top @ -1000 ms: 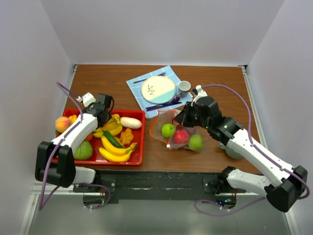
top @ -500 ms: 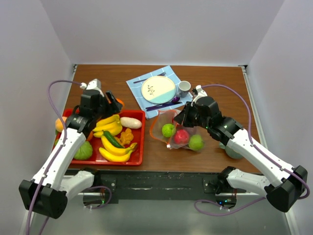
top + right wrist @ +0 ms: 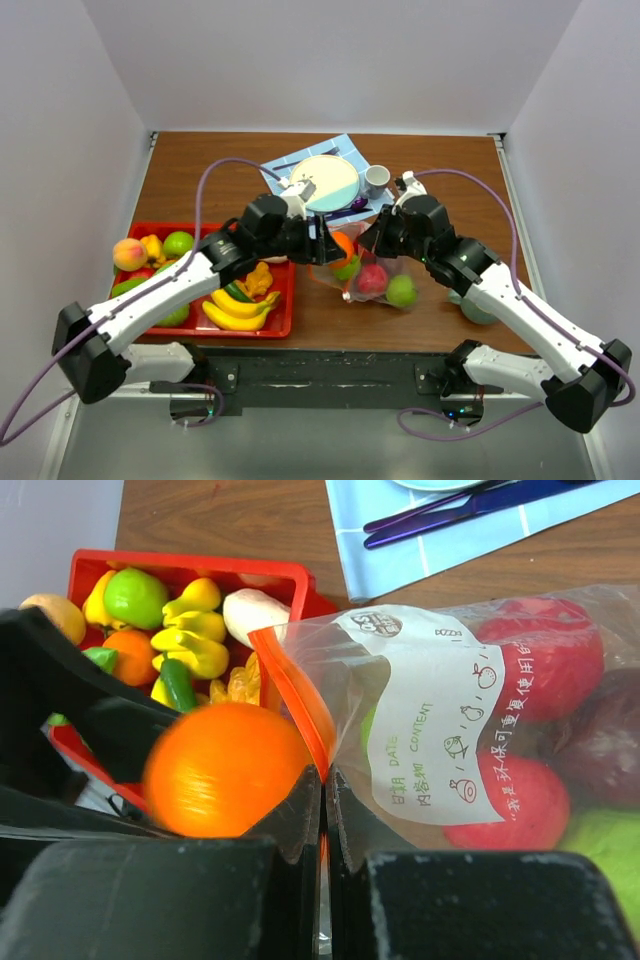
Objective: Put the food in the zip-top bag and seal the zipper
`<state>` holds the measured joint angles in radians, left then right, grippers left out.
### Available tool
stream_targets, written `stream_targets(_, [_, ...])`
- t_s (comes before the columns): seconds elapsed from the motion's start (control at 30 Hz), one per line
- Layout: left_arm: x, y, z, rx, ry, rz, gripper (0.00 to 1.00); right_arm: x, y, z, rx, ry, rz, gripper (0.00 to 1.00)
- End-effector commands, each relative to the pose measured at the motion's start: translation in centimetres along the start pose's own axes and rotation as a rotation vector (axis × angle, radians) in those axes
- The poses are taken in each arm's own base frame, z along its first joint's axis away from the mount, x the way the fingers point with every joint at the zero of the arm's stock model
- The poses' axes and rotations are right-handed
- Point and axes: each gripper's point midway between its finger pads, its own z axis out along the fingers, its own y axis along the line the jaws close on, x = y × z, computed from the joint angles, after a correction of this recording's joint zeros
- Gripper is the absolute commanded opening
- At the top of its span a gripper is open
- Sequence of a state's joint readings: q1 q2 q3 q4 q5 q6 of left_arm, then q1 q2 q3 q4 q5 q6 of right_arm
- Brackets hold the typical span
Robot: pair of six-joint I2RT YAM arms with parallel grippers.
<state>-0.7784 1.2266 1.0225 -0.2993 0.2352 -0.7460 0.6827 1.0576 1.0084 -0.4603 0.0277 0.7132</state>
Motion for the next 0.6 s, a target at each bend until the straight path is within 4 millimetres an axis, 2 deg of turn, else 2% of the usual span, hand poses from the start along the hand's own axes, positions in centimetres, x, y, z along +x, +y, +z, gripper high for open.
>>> stream_targets(0.0, [-2.4,-3.7,1.9,0.113,-0.049,0.001,0.11,-2.9,2.0,-2.4,-0.047,-0.093,-0.003,0.00])
stream_targets(0.1, [-3.2,-4.7,3.6,0.120,-0.047,0.006,0.18,-3.2,2.1,-3.2,-0.047,-0.106,-0.002,0.00])
stream_targets(0.13, [-4.0,-5.6,3.7,0.136,-0.060,0.011,0.24,-3.2,1.9,-3.4,-0.039,-0.111,-0.003,0.00])
stream_targets(0.17, [-3.5,-5.7,4.7,0.129,-0.041,0.013,0.42,-3.2,1.5,-3.5,-0.020,-0.115,-0.005,0.00])
stream_targets(0.2, [-3.6,-5.8,4.9,0.128,-0.038,0.016,0.52,-3.3,1.5,-3.7,-0.017,-0.121,-0.005,0.00])
stream_targets(0.27, [-3.4,-6.5,5.4,0.137,-0.028,0.034,0.69,-3.3,0.9,-4.0,0.007,-0.126,-0.008,0.00])
stream_targets(0.33, [-3.1,-6.4,5.5,0.131,-0.023,0.039,0.78,-3.6,0.8,-4.5,0.013,-0.140,-0.010,0.00])
stream_targets(0.37, [-3.3,-6.4,5.2,0.129,-0.031,0.048,0.90,-3.7,0.7,-4.5,0.019,-0.145,-0.011,0.00])
stream_targets(0.43, [-3.1,-6.5,4.8,0.132,-0.033,0.057,0.97,-3.8,0.7,-4.6,0.019,-0.150,-0.013,0.00])
stream_targets(0.57, [-3.3,-6.5,3.9,0.125,-0.043,0.084,1.00,-3.9,1.0,-4.5,0.012,-0.147,-0.015,0.00])
